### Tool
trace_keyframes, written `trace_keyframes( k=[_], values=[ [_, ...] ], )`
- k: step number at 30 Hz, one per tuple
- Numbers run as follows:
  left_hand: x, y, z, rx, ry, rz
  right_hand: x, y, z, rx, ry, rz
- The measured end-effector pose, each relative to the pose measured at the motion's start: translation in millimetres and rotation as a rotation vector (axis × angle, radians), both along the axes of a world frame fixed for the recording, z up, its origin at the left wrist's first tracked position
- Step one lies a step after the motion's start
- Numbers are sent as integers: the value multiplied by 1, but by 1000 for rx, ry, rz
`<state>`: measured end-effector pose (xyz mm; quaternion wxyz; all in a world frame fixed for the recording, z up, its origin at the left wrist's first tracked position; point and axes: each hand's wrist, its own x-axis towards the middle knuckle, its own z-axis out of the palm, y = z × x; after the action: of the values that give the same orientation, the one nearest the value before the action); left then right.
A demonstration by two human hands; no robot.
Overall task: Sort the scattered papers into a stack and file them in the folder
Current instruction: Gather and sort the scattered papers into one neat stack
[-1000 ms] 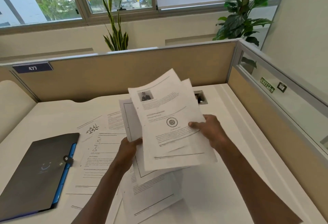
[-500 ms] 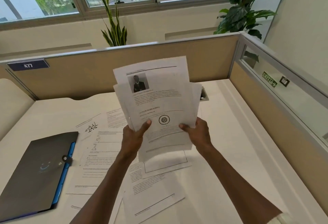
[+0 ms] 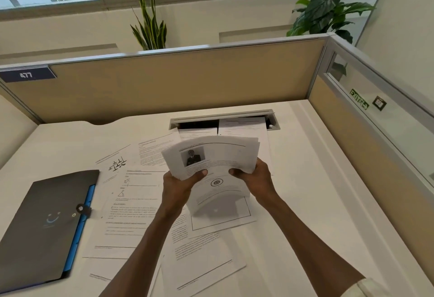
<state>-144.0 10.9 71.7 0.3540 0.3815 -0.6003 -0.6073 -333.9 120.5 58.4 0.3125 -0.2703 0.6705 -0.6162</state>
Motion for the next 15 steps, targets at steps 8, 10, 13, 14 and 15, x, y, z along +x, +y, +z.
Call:
trace_keyframes(
  k=[8,10,13,14,15],
  values=[
    [-7,-2,-23,0,-70,0,-12,-7,-20,142,134,82],
    [-7,-6,-30,14,-69,25,-20,-10,-27,202,219,128],
    [-7,-17,-36,42,-68,69,-36,-16,-39,335,303,-23],
    [-7,-20,-36,44,-72,85,-42,-17,-44,380,315,-100],
    [-6,-24,-36,44,-78,103,-49,-19,-48,431,338,-152]
  ],
)
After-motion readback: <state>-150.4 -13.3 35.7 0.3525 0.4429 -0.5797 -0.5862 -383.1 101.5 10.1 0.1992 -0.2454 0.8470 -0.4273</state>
